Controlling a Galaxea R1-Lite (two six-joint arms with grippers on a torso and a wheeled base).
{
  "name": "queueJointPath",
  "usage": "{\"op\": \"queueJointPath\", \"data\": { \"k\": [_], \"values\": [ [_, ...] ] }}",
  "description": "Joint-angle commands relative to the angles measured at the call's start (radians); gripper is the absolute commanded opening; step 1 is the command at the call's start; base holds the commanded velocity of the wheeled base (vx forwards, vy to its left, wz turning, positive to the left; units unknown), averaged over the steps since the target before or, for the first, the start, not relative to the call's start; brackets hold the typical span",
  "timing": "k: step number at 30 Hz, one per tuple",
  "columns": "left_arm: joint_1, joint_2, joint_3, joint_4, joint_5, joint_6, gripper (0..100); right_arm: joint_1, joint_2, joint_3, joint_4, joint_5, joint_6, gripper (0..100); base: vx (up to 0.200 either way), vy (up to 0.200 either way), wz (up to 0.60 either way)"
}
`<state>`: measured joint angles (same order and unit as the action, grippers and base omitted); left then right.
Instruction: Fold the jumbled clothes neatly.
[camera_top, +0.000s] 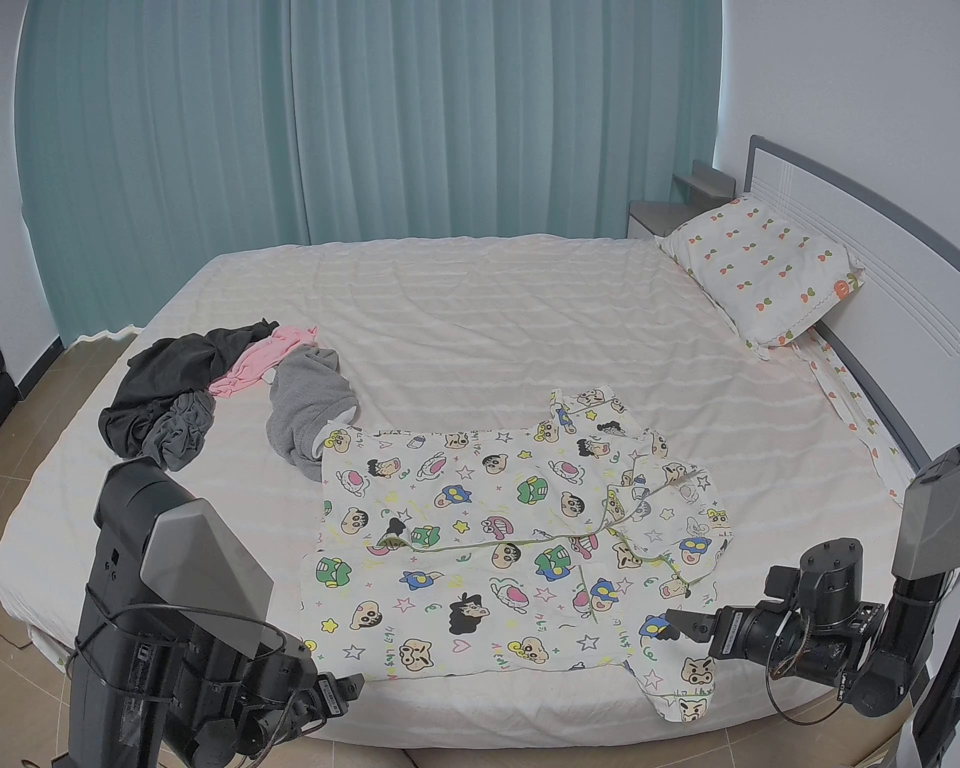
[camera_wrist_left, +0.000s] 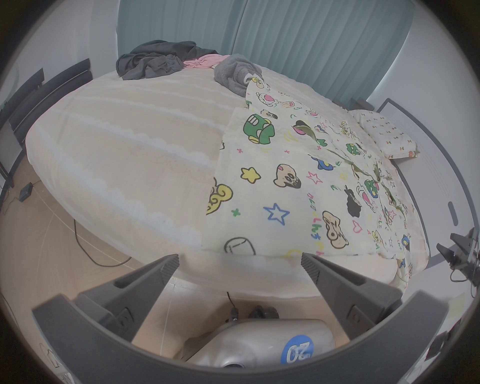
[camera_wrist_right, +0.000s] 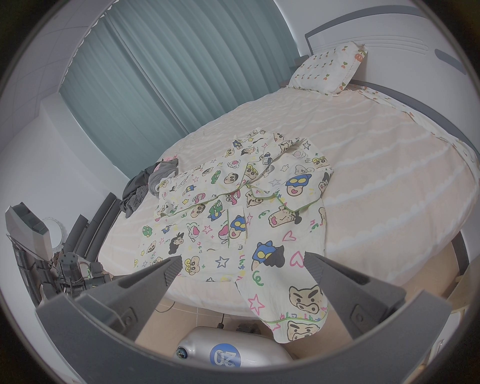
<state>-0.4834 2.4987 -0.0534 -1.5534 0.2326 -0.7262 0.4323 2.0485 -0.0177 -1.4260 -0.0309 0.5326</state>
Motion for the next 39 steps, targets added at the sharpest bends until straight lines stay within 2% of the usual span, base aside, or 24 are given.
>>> {"op": "queueJointPath", "data": {
  "k": [1, 4, 8, 13, 16, 21, 30, 33, 35, 39],
  "values": [
    [0.005, 0.009, -0.048, -0.017, 0.004, -0.001, 100, 0.009, 0.001, 0.016, -0.001, -0.001, 0.001, 100, 0.000, 0.000, 0.00],
    [0.016, 0.009, -0.080, -0.017, 0.005, 0.008, 100, 0.009, -0.001, 0.016, -0.001, -0.001, 0.001, 100, 0.000, 0.000, 0.00],
    [0.037, 0.009, -0.105, -0.017, 0.004, 0.085, 100, 0.009, -0.002, 0.016, -0.001, -0.001, 0.001, 100, 0.000, 0.000, 0.00],
    [0.054, 0.009, -0.135, -0.017, 0.001, 0.103, 100, 0.009, -0.001, 0.016, -0.001, -0.001, 0.001, 100, 0.000, 0.000, 0.00],
    [0.058, 0.009, -0.138, -0.016, -0.016, 0.137, 100, 0.011, 0.001, 0.018, -0.001, -0.001, 0.001, 100, 0.000, 0.000, 0.00],
    [0.071, 0.009, -0.138, -0.011, -0.098, 0.218, 100, 0.011, -0.001, 0.016, -0.001, -0.003, 0.001, 100, 0.000, 0.000, 0.00],
    [0.114, 0.005, -0.143, 0.042, -0.108, 0.364, 100, 0.011, 0.013, 0.016, -0.001, -0.001, 0.001, 100, 0.000, 0.000, 0.00],
    [0.126, 0.006, -0.155, 0.042, -0.121, 0.367, 100, 0.011, 0.015, 0.018, -0.001, -0.001, 0.001, 100, 0.000, 0.000, 0.00],
    [0.147, 0.019, -0.200, 0.042, -0.142, 0.372, 100, 0.013, 0.016, 0.016, -0.001, -0.003, 0.001, 100, 0.000, 0.000, 0.00],
    [0.157, 0.028, -0.204, 0.047, -0.196, 0.378, 100, 0.009, 0.015, 0.016, -0.002, -0.003, 0.001, 100, 0.000, 0.000, 0.00]
  ]
}}
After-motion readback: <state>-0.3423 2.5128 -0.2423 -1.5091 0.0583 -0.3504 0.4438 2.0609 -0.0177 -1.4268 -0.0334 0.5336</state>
